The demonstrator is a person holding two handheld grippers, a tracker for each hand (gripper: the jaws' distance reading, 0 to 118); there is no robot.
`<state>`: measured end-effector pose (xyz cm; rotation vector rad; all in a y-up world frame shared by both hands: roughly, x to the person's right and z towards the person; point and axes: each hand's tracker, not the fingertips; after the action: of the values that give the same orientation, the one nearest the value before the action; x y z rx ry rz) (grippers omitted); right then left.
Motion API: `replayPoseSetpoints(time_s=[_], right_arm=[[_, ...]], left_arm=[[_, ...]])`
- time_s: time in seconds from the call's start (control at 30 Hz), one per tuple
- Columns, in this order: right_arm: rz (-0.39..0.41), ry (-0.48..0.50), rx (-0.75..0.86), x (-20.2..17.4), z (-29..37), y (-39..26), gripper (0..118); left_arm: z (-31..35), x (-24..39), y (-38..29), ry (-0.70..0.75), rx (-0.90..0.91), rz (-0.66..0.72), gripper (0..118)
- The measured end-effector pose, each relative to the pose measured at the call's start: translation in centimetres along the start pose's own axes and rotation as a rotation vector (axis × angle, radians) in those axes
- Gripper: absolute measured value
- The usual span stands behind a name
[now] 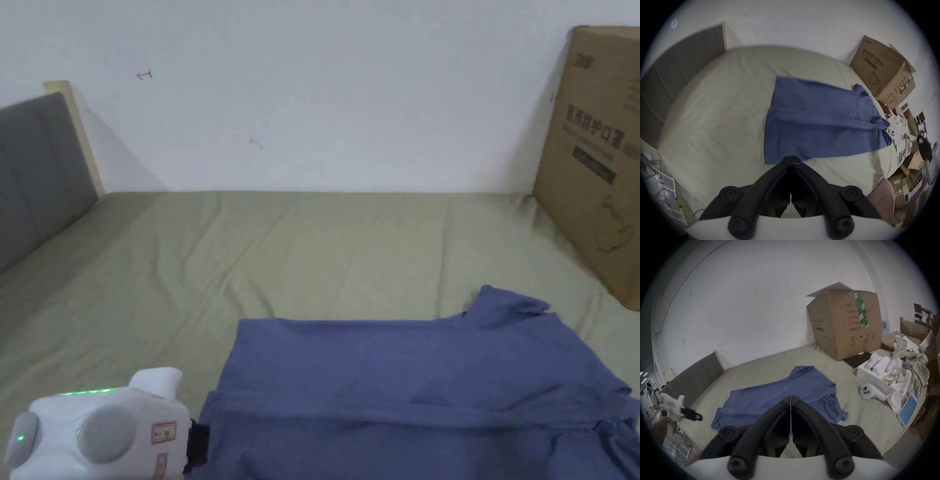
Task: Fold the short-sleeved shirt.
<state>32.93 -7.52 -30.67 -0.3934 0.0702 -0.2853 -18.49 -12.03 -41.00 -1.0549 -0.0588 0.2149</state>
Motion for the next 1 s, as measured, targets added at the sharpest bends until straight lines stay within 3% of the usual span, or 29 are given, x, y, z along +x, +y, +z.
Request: replayPoseSetpoints(time_s=[0.03,0.07,0.1,0.23,0.33,0.37,0.43,0.53,0.6,0.63,0.67,0.7,0.73,0.8,0.9,0.93,0.97,1.0], right_arm=[[0.013,0.011,-0.032,-0.4,-0.1,-0.1,1],[0.031,0.014,-0.059,-0.5,-0.4,-0.4,1],[0.05,0.011,-0.08,-0.8,-0.6,-0.7,1],[0.096,0.043,-0.129,-1.3,-1.3,-1.9,1],[0.125,0.057,-0.159,-1.5,-2.2,-2.3,1],[0.136,0.054,-0.163,-1.7,-2.4,-2.3,1],[0.145,0.049,-0.165,-1.7,-2.9,-2.4,1],[0.14,0.026,-0.18,-1.7,-3.5,-2.3,1],[0.121,0.022,-0.184,-1.2,-3.7,-2.4,1],[0.107,0.019,-0.19,-0.7,-3.8,-2.2,1],[0.082,0.018,-0.202,0.1,-3.8,-1.9,1],[0.051,0.028,-0.211,0.9,-3.8,-1.6,1],[0.031,0.035,-0.22,1.8,-3.9,-1.2,1],[0.019,0.031,-0.232,3.8,-4.3,-0.1,1],[0.053,-0.063,-0.294,5.9,-6.7,1.5,2],[0.057,-0.089,-0.322,6.6,-7.8,1.8,19],[0.046,-0.09,-0.393,7.3,-9.6,1.9,77],[0.029,-0.116,-0.454,8.1,-11.2,1.9,112]], left_arm=[[-1.4,-0.7,0.3,0.017,-0.004,0.001,23],[-2.7,-1.3,0.7,0.05,-0.011,0.003,86],[-3.9,-1.8,1.1,0.106,-0.032,0.018,111],[-7.7,-3.5,1.2,0.096,-0.032,0.042,108],[-11.7,-4.3,0.2,0.101,-0.139,0.061,110],[-12.7,-4.3,-0.4,0.101,-0.127,0.033,115],[-12.9,-3.1,-1.1,0.15,-0.043,-0.047,118],[-12.1,-2.1,-1.8,0.172,-0.043,-0.017,118],[-10.7,-1.3,-2.2,0.197,-0.022,-0.023,109],[-9.8,-0.8,-2.3,0.212,0.011,-0.046,95],[-8.7,-0.8,-2.1,0.222,0.051,-0.062,64],[-7.5,-0.7,-2.3,0.222,0.085,-0.073,22],[-6.8,-0.7,-2.3,0.155,0.102,-0.059,1],[-5.6,-0.8,-2.5,0.054,0.078,0.01,1],[-3.8,-0.1,-2.8,0.069,0.123,-0.021,1],[-4.1,0.4,-2.0,0.068,0.125,-0.034,1],[-3.8,0.6,-1.7,0.07,0.132,-0.045,1],[-3.6,0.8,-1.5,0.069,0.134,-0.049,1]])
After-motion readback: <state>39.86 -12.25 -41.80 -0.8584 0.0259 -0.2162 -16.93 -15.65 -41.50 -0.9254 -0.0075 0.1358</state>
